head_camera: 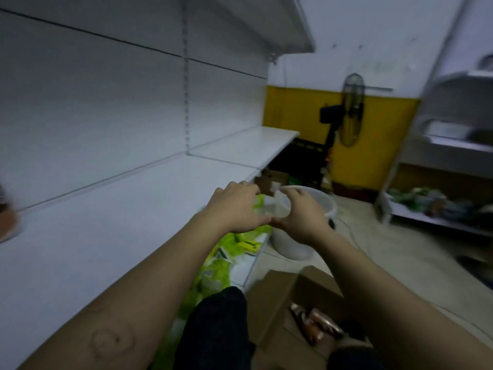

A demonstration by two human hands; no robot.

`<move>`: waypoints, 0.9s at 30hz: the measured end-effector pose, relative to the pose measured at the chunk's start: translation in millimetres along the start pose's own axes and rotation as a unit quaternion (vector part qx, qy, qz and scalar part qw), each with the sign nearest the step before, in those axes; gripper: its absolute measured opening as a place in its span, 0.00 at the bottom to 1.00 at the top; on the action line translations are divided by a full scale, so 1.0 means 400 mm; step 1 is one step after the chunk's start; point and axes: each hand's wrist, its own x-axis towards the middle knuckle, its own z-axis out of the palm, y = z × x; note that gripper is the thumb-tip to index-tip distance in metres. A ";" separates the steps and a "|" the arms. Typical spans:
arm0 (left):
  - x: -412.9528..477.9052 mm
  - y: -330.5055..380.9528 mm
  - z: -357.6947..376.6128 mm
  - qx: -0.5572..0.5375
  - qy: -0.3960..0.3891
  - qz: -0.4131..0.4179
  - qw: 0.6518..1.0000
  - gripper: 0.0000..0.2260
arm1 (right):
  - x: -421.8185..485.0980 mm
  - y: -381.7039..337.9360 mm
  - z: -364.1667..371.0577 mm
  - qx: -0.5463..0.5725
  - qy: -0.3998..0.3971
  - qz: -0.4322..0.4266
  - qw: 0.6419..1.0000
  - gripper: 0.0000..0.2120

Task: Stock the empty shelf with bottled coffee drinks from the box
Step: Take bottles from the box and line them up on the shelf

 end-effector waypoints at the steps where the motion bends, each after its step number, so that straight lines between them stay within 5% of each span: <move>1: 0.019 0.028 0.019 -0.006 -0.009 0.020 1.000 0.32 | -0.014 0.036 -0.015 -0.010 -0.006 0.022 1.000 0.40; 9: 0.064 0.215 0.150 -0.084 -0.045 0.116 0.989 0.29 | -0.133 0.239 -0.092 -0.084 0.011 0.153 0.985 0.40; 27: 0.080 0.339 0.567 -0.052 -0.239 0.062 0.968 0.27 | -0.226 0.539 0.201 -0.006 -0.071 0.300 0.951 0.36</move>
